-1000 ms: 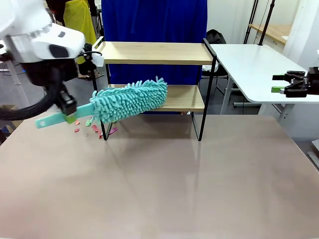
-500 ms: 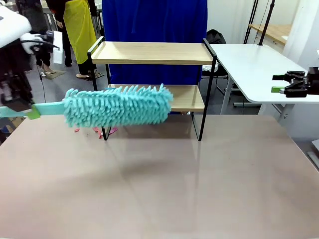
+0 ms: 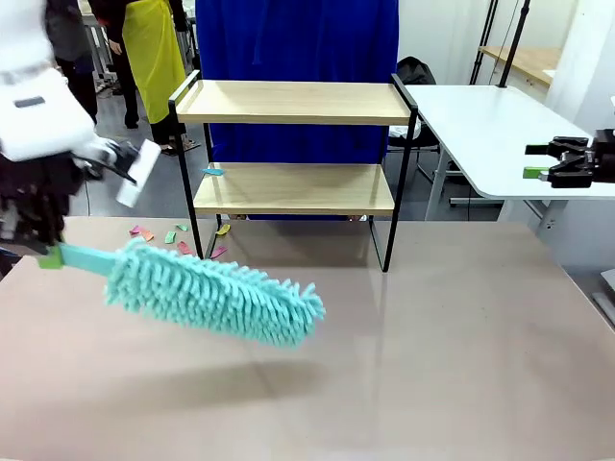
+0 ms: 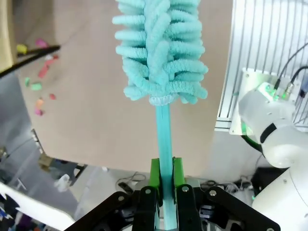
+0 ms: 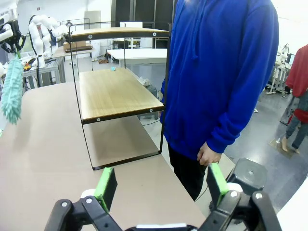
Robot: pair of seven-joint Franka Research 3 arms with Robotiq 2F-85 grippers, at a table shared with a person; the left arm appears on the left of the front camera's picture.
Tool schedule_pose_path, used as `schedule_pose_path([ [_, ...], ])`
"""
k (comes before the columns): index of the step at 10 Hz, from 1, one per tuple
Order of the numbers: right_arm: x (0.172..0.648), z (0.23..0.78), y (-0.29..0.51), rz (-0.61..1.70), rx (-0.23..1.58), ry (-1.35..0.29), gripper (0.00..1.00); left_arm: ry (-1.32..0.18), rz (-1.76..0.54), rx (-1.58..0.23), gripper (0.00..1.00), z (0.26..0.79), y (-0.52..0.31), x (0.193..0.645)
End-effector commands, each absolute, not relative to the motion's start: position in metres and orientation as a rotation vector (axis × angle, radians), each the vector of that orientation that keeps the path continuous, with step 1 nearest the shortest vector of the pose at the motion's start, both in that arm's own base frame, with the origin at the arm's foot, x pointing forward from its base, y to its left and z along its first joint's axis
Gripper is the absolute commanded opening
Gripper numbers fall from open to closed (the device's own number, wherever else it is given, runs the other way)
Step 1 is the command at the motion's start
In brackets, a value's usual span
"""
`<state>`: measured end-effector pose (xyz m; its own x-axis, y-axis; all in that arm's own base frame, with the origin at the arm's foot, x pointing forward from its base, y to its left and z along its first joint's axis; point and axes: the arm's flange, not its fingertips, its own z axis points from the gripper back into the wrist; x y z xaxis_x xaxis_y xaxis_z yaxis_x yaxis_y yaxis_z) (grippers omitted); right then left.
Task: Clean the shelf.
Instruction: Clean the specific section of the Shelf indicated by the human with the Duster.
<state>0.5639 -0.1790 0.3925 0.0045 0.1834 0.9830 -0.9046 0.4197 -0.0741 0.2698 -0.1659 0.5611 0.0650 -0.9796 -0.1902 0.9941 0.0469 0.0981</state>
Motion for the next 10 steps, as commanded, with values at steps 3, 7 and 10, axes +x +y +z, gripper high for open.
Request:
schedule_pose_path([
  [3,0.565,0.396,-0.177,0.993,0.738,-1.282,1.00,0.107,-1.591,0.238,0.13,0.544,-0.204,0.290],
  [7,0.565,0.396,-0.177,0.993,0.738,-1.282,1.00,0.141,-1.587,0.236,0.13,0.533,-0.207,0.284],
  [10,0.565,0.396,-0.177,0.993,0.738,-1.282,1.00,0.141,-1.587,0.236,0.13,0.533,-0.207,0.284],
])
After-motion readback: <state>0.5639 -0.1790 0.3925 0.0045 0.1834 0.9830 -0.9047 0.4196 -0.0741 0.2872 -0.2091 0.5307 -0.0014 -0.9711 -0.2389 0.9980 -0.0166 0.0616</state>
